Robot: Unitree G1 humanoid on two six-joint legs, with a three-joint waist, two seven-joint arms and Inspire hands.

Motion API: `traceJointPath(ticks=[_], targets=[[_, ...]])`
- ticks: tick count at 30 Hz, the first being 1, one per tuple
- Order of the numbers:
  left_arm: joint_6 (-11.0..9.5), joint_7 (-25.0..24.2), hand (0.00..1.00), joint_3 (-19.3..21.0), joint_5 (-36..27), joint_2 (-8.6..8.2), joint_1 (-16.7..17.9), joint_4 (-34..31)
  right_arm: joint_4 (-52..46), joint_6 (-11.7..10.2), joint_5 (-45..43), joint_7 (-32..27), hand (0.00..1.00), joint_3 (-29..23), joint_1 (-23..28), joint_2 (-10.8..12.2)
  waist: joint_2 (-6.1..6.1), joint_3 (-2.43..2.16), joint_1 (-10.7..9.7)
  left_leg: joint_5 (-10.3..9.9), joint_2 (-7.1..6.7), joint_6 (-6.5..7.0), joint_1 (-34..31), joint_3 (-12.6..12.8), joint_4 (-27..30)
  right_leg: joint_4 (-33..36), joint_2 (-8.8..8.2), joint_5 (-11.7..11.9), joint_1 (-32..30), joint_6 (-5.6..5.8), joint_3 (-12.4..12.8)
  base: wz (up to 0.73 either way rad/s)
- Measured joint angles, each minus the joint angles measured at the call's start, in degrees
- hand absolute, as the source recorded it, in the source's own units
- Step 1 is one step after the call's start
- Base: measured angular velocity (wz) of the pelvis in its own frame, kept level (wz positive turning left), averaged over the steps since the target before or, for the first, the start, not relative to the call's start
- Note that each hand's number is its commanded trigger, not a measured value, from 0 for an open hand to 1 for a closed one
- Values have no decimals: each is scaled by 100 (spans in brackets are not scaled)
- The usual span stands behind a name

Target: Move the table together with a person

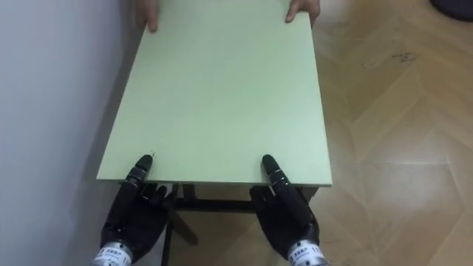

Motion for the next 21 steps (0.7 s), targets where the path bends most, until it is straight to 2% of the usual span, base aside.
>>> traceJointPath(ticks=[2,4,5,8,14,21], targets=[[-14,0,100,-6,23,-4,0,3,4,10,9,-6,100,2,4,12,-9,2,9,-1,-1,1,61,221,-72,2,-32,-9,1,38,66,-13],[-14,0,100,-19,24,4,1,3,14,19,9,-8,100,-5,4,12,-14,4,-11,-8,-11,13,60,258,-72,1,-49,-1,-4,59,71,-6],[-15,0,100,-27,24,19,1,3,23,22,10,-8,100,-8,5,11,-14,5,-19,-31,-6,83,62,290,-71,2,-46,-2,-7,66,74,0],[-22,6,100,-95,24,79,1,5,29,23,22,-19,100,-9,25,2,-17,5,-30,-53,-5,137,60,389,-70,2,-62,-13,-15,98,100,0],[-22,40,100,-146,24,153,1,11,29,23,21,-115,100,-4,47,-12,-64,-2,-29,-59,-6,161,61,426,-64,1,-65,-4,-14,113,118,0],[-22,45,100,-228,23,169,2,127,105,22,-2,-186,100,3,46,-31,-65,-2,-28,-56,0,167,98,498,-60,-43,-62,-4,45,113,127,0]])
